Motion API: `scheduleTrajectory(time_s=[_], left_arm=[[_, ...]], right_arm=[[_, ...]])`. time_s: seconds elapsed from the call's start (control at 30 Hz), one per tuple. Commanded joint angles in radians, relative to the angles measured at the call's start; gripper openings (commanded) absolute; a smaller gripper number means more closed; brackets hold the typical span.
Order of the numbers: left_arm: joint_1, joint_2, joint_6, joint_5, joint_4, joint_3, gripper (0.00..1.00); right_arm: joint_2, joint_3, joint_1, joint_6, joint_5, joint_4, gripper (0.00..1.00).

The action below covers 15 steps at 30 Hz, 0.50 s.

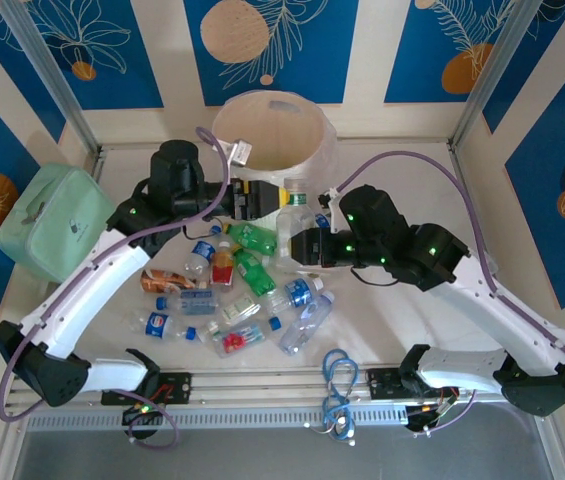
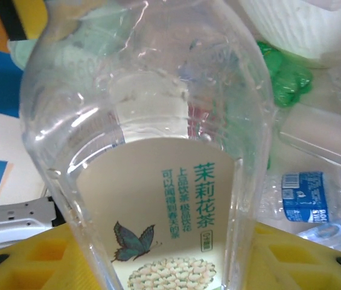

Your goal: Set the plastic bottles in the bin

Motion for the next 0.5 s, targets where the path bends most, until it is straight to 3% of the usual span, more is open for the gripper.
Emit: scheduleTrajectory(time_s=[0.0, 0.47], left_arm=[[-0.008, 0.004, -0.040, 0.155, 0.132, 0.012, 0.83], [-0.001, 0.011, -0.013, 0.107, 0.102, -0.014, 0.81]], right_arm=[[0.002, 0.034, 0.009, -0.041, -0.085, 0.036, 0.50], [0.020, 0.069, 0.048, -0.060, -0.085, 0.044, 0.50]])
